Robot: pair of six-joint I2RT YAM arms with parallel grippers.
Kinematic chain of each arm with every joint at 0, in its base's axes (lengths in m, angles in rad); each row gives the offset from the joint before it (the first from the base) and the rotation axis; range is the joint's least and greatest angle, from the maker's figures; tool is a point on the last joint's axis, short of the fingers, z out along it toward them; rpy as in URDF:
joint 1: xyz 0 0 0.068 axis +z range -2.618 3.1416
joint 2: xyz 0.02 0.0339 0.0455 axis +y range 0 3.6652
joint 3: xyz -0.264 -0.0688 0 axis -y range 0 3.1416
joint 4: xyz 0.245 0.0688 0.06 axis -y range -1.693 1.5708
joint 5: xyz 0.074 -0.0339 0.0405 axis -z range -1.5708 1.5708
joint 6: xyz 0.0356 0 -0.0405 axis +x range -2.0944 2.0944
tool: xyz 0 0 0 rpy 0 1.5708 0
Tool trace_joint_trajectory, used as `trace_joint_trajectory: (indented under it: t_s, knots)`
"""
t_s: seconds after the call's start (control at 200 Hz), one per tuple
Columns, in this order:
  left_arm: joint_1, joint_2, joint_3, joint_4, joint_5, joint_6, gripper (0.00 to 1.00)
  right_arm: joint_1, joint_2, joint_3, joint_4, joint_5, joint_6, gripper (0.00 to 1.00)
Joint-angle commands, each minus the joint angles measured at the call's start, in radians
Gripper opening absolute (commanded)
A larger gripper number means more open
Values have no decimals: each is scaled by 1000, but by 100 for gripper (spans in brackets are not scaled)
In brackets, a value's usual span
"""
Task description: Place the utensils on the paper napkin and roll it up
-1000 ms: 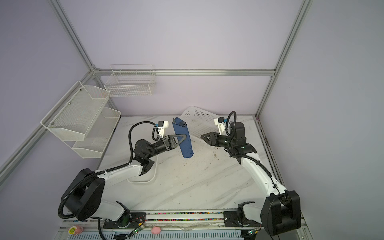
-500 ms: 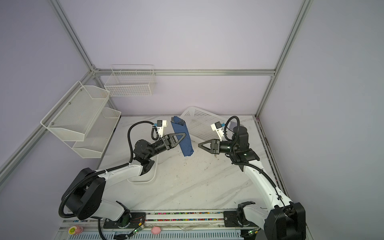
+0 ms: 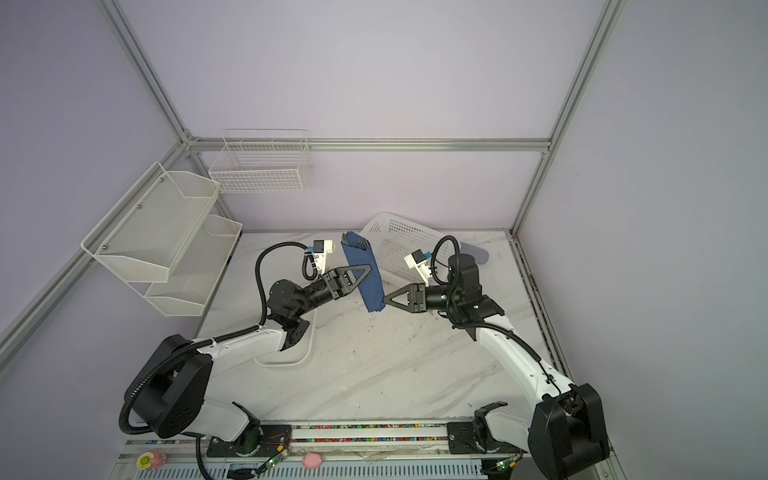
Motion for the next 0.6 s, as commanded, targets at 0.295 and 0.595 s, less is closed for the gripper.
trace_joint_trajectory:
  t_s: [0.295,0.595]
  knots:
    - [3,-18,60,83,-9,-1,2,9,-8,4,-109,70,-101,20]
    - [4,-24,48,53,-9,19,2,-3,-34,55,-166,244,-130,26]
